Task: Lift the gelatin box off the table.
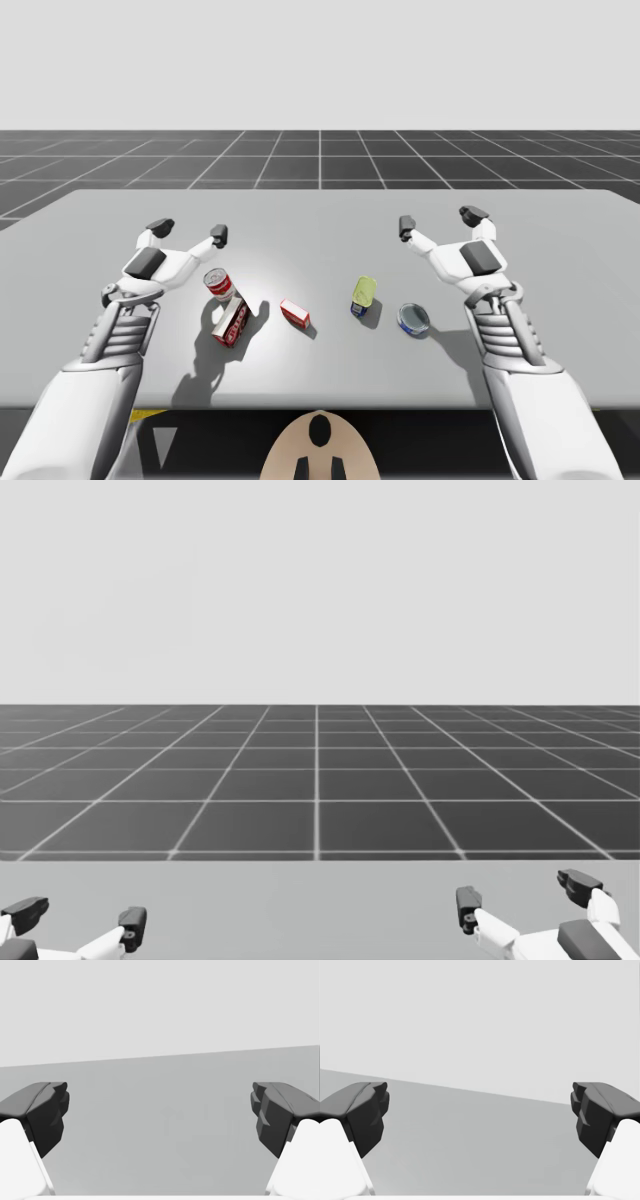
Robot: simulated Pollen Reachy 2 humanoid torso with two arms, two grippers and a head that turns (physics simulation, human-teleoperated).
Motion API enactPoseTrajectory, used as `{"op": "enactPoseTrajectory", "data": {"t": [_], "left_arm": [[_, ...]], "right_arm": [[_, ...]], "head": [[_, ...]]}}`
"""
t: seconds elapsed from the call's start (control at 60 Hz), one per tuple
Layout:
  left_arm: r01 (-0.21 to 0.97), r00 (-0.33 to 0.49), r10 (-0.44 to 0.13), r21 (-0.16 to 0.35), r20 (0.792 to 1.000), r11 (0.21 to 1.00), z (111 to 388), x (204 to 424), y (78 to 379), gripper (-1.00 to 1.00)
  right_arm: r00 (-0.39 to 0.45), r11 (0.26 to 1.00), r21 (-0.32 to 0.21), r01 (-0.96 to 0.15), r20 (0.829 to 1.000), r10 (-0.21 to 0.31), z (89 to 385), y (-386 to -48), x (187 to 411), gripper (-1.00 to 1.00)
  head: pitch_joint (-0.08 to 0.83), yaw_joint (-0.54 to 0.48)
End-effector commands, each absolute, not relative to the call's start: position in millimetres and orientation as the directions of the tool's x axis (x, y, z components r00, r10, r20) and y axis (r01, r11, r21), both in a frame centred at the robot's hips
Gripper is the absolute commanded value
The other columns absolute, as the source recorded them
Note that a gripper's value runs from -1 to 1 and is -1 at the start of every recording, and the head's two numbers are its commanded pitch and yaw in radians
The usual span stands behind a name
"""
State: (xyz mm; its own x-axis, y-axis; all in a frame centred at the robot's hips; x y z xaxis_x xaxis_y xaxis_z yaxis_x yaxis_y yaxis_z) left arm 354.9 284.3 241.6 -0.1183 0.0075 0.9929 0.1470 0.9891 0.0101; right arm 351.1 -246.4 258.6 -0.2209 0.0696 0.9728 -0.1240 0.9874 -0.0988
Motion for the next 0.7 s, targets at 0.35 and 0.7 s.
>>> {"op": "enactPoseTrajectory", "data": {"t": [0.35,0.7], "left_arm": [[0.151,-0.11,0.005,0.012,0.994,0.988,240.2,355.0,282.1,-1.0],[0.157,-0.101,-0.001,0.017,0.995,0.988,237.6,356.8,280.8,-1.0]], "right_arm": [[-0.21,0.99,-0.105,-0.098,0.974,0.083,257.5,-245.6,354.3,-1.0],[-0.201,0.99,-0.112,-0.083,0.975,0.093,257.4,-245.7,355.1,-1.0]], "head": [[0.211,-0.01],[0.506,0.02]]}}
